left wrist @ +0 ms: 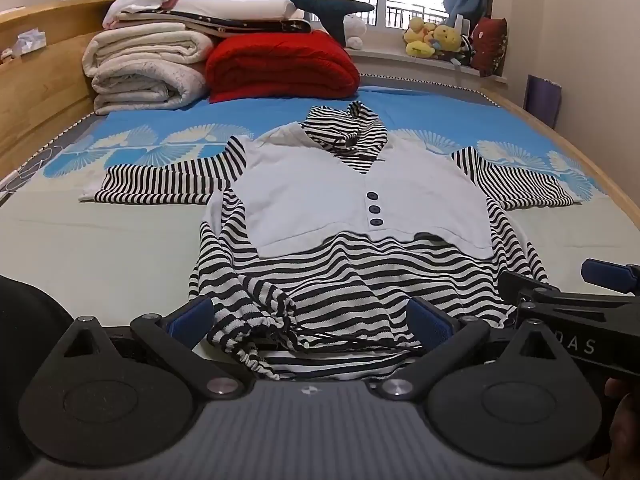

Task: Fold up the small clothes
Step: 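Move both grippers down toward the striped hem of the shirt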

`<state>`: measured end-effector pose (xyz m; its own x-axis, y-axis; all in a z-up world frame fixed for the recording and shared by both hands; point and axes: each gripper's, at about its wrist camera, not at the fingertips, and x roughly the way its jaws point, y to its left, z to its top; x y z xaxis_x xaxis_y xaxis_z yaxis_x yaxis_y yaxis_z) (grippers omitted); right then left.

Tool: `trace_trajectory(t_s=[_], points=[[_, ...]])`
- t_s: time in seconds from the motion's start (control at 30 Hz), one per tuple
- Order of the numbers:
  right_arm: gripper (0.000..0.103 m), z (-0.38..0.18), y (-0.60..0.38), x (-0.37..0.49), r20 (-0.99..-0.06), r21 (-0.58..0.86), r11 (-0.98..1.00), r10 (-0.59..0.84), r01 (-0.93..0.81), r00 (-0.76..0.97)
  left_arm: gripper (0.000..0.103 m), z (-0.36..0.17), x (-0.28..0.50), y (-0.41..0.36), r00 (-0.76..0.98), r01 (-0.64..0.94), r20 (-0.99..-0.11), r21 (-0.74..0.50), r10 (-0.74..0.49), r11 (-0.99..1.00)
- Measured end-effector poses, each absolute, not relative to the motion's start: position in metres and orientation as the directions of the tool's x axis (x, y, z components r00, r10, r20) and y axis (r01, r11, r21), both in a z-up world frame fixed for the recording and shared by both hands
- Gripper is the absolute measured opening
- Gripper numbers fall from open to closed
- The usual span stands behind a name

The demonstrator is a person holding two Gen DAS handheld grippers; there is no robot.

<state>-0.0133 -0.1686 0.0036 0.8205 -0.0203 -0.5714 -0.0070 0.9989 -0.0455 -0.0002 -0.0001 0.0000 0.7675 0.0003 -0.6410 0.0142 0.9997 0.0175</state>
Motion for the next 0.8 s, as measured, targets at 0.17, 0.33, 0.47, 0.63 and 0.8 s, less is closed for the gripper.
trace_trajectory(t_s=[0.17, 0.33, 0.47, 0.63, 0.8], points=[[0.092, 0.0048, -0.1692, -0.0134, -0.573, -0.044, 0.999, -0.019, -0.008, 0.819, 0.102, 0.0003, -0.0012, -0.0005, 0.767, 0.013, -0.642, 0.017, 0.001, 1.0], [0.092, 0.004, -0.1684, -0.0135, -0.572, -0.047, 0.999, -0.021, -0.007, 0.82, 0.102, -0.0005, -0.0006, 0.0002, 0.767, 0.015, -0.642, 0.018, 0.0, 1.0], [0.092, 0.0035, -0.1681, -0.0134, -0.572, -0.047, 0.999, -0.022, -0.006, 0.82, 0.102, -0.0006, -0.0007, 0.0004, 0.767, 0.015, -0.642, 0.018, 0.0, 1.0], [0.092, 0.0027, -0.1679, -0.0129, -0.572, -0.048, 0.999, -0.022, -0.007, 0.82, 0.102, -0.0008, -0.0005, 0.0005, 0.767, 0.015, -0.641, 0.018, 0.0, 1.0], [0.092, 0.0025, -0.1675, -0.0127, -0.573, -0.048, 0.999, -0.022, -0.007, 0.819, 0.102, -0.0008, -0.0006, 0.0006, 0.767, 0.015, -0.641, 0.018, 0.0, 1.0]])
